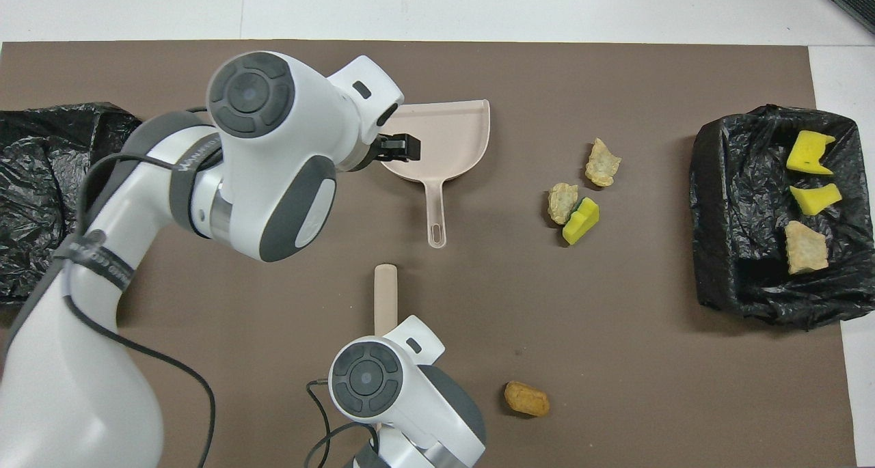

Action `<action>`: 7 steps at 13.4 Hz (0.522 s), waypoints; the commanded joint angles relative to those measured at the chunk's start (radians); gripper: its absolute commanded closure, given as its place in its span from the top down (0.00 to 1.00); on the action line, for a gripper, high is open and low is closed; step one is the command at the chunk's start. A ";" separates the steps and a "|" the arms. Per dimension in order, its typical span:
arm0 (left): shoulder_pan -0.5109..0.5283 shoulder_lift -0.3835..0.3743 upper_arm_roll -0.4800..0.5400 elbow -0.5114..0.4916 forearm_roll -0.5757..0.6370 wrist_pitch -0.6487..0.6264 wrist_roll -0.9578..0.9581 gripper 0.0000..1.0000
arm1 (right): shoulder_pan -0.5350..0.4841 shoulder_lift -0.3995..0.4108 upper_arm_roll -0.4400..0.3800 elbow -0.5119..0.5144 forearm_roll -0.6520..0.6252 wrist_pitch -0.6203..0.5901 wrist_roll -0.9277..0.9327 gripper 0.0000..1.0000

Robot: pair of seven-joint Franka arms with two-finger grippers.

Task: Sweep and dump trash in bin
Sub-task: 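Grasp the dustpan with the left gripper while the right gripper reaches the brush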

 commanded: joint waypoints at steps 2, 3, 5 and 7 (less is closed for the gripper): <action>-0.036 0.055 0.009 0.026 -0.014 0.082 -0.010 1.00 | -0.005 -0.010 -0.001 0.015 0.028 -0.033 0.019 0.00; -0.056 0.060 0.009 0.012 -0.020 0.096 -0.021 1.00 | -0.011 -0.016 -0.001 0.018 0.028 -0.051 0.042 0.00; -0.065 0.069 0.011 -0.008 -0.017 0.119 -0.082 1.00 | -0.011 -0.039 -0.001 0.014 0.028 -0.096 0.103 0.00; -0.109 0.121 0.012 -0.013 -0.001 0.131 -0.126 1.00 | -0.014 -0.079 -0.004 0.008 0.025 -0.160 0.146 0.00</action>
